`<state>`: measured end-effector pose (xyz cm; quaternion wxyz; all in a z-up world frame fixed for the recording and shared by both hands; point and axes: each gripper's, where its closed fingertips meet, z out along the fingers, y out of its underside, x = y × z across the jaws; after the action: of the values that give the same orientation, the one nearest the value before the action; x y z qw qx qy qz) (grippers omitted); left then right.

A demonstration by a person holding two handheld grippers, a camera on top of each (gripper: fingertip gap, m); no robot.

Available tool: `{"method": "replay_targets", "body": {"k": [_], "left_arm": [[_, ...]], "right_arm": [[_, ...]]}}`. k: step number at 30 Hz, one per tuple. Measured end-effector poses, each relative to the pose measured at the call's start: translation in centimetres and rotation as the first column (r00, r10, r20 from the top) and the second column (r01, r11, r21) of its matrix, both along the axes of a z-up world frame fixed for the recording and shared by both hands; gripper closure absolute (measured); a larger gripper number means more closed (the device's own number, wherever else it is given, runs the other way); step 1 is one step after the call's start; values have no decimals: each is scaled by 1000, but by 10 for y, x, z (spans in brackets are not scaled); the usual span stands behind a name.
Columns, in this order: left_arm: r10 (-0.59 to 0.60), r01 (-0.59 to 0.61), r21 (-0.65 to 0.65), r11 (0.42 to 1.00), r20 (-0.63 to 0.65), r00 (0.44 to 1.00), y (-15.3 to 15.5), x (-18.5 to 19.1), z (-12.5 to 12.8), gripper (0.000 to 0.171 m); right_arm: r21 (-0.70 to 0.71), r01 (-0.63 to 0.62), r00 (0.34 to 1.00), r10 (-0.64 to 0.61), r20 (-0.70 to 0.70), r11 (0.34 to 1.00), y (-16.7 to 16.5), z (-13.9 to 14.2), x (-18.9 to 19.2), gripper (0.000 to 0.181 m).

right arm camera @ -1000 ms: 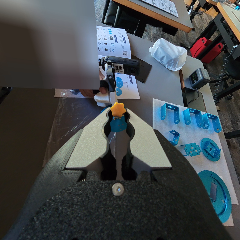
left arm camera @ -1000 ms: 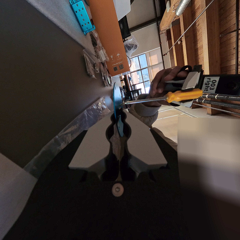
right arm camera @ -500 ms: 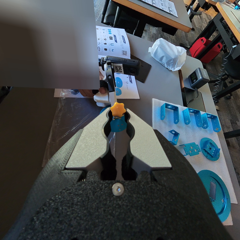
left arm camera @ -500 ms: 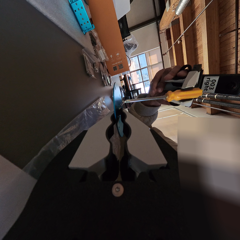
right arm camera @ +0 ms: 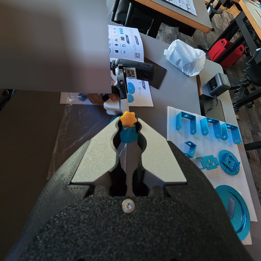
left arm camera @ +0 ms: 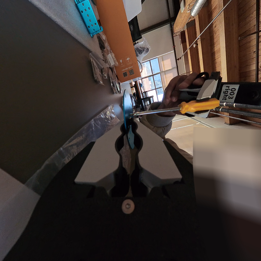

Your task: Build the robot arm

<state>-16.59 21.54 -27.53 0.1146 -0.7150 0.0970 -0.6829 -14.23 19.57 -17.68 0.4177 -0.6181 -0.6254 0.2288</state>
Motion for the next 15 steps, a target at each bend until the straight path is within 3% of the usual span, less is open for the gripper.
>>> {"method": "replay_targets", "body": {"k": [15], "left_arm": [[5,-3,40,999,-48,999,-2,1,-4,166]], "right_arm": [[4,2,996,-3,85,1000,-5,-4,-3,164]]}}
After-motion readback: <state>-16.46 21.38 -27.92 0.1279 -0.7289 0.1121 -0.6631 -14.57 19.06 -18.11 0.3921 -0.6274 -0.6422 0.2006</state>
